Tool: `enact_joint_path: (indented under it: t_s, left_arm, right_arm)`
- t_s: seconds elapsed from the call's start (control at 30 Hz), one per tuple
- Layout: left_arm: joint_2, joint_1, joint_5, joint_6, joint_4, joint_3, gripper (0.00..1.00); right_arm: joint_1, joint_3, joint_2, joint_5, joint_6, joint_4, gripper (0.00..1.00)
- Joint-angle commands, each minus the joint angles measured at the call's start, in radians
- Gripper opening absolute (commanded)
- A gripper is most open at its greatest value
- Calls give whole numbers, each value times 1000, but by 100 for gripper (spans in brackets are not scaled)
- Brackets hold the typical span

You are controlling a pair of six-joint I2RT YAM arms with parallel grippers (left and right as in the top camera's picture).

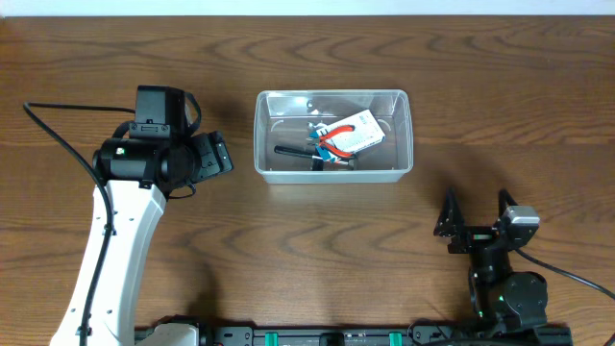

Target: Pack container

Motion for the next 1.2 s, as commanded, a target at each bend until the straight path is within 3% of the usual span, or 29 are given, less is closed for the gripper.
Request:
enact_joint_path:
  t_s: [0.0, 0.23, 0.6, 1.17]
  left_arm:
    - [6, -2, -13, 6, -2, -3, 87]
    - [6, -2, -13, 6, -2, -3, 87]
    - [6, -2, -13, 6, -2, -3, 87]
    - [6, -2, -13, 6, -2, -3, 88]
  right_arm:
    - [-9, -18, -13, 3, 63, 10, 99]
    - [-9, -78, -13, -39, 37, 10, 99]
    - [-9, -84, -13, -103, -200, 14, 99]
    - [-9, -84, -12, -103, -196, 14, 99]
